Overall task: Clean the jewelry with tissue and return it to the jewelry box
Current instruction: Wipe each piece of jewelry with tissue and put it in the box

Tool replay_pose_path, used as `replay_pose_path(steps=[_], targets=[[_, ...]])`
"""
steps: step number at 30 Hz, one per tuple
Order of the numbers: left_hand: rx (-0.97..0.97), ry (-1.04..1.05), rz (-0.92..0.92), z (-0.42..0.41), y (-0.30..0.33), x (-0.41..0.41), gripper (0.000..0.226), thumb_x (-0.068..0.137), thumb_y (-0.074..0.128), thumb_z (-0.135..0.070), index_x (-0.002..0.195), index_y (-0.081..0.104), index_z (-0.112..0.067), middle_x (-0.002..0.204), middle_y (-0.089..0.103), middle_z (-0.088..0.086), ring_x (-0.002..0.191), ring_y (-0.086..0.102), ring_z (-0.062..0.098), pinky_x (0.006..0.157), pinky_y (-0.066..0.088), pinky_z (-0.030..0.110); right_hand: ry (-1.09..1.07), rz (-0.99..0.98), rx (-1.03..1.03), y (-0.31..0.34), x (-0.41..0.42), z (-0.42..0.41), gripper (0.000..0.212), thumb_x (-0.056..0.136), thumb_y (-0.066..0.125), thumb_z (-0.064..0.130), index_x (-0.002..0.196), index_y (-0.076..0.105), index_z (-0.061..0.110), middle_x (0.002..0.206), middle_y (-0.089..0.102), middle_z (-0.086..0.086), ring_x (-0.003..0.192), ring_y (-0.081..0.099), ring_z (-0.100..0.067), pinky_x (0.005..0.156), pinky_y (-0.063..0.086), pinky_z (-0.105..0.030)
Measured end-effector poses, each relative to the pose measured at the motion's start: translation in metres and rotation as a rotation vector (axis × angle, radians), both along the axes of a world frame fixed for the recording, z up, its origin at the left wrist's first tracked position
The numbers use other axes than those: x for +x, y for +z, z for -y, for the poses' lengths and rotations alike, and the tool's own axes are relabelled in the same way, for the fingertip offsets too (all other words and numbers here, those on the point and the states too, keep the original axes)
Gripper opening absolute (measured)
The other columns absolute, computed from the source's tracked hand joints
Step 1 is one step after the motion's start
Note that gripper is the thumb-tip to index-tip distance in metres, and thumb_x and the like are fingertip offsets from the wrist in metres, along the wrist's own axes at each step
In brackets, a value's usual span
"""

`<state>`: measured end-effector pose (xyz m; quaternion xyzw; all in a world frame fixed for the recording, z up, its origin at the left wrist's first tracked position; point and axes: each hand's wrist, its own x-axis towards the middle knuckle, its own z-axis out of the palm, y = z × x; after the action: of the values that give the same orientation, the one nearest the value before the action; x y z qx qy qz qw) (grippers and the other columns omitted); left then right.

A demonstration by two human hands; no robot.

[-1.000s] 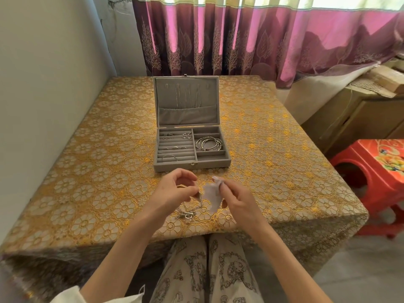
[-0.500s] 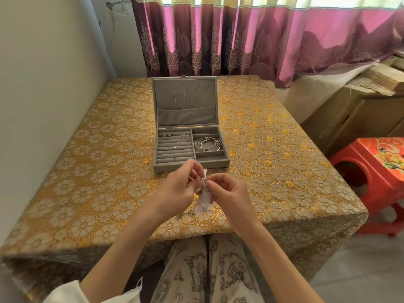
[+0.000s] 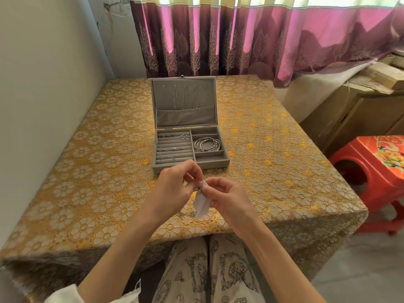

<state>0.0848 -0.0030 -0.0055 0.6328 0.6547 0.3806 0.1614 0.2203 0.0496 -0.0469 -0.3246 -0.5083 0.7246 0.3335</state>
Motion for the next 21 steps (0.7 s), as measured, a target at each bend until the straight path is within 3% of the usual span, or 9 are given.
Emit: replay_pose_path(steps=[6, 9, 12, 17, 21], targets=[[0.05, 0.004, -0.006, 0.004, 0.001, 0.001, 0.015, 0.084, 0.06, 0.001, 0.079, 0.058, -0.013, 0.07, 0.057, -0.011, 0.066, 0.051, -0.002, 0.058, 0.036, 0.008, 0.05, 0.265, 0.386, 0.009, -0.002, 0.002, 0.009, 0.089, 0.058, 0.018, 0.091, 0.068, 0.018, 0.075, 0.064, 0.007, 0.067, 0.055, 0.002, 0.061, 0.042, -0.013], [0.084, 0.035, 0.035, 0.004, 0.0, -0.001, 0.018, 0.084, 0.056, 0.006, 0.079, 0.055, -0.011, 0.071, 0.057, -0.004, 0.065, 0.051, 0.002, 0.058, 0.038, 0.01, 0.083, 0.35, 0.531, 0.011, -0.002, 0.002, 0.011, 0.091, 0.056, 0.022, 0.089, 0.066, 0.02, 0.07, 0.059, 0.011, 0.061, 0.048, 0.002, 0.057, 0.037, -0.013], [0.095, 0.072, 0.147, 0.007, 0.0, -0.002, 0.022, 0.086, 0.054, 0.007, 0.077, 0.053, -0.014, 0.071, 0.056, 0.0, 0.063, 0.05, 0.005, 0.056, 0.04, 0.014, 0.102, 0.404, 0.616, 0.009, -0.001, 0.0, 0.012, 0.092, 0.054, 0.023, 0.089, 0.065, 0.021, 0.08, 0.059, 0.009, 0.068, 0.048, -0.001, 0.062, 0.038, -0.014], [0.128, 0.27, 0.515, 0.008, 0.008, -0.018, 0.025, 0.088, 0.05, 0.004, 0.072, 0.047, -0.014, 0.079, 0.055, 0.002, 0.069, 0.054, 0.004, 0.067, 0.05, 0.021, 0.205, 0.43, 0.558, 0.003, 0.009, 0.0, 0.014, 0.094, 0.05, 0.021, 0.084, 0.061, 0.021, 0.089, 0.056, 0.006, 0.067, 0.048, 0.003, 0.06, 0.038, -0.011], [0.158, 0.469, 0.849, 0.011, 0.008, -0.041, 0.027, 0.092, 0.043, 0.003, 0.071, 0.042, -0.012, 0.085, 0.051, 0.0, 0.078, 0.051, 0.012, 0.074, 0.049, 0.028, 0.258, 0.437, 0.486, -0.003, 0.021, 0.002, 0.019, 0.095, 0.047, 0.022, 0.08, 0.059, 0.025, 0.078, 0.057, 0.009, 0.061, 0.049, 0.006, 0.057, 0.039, -0.011]])
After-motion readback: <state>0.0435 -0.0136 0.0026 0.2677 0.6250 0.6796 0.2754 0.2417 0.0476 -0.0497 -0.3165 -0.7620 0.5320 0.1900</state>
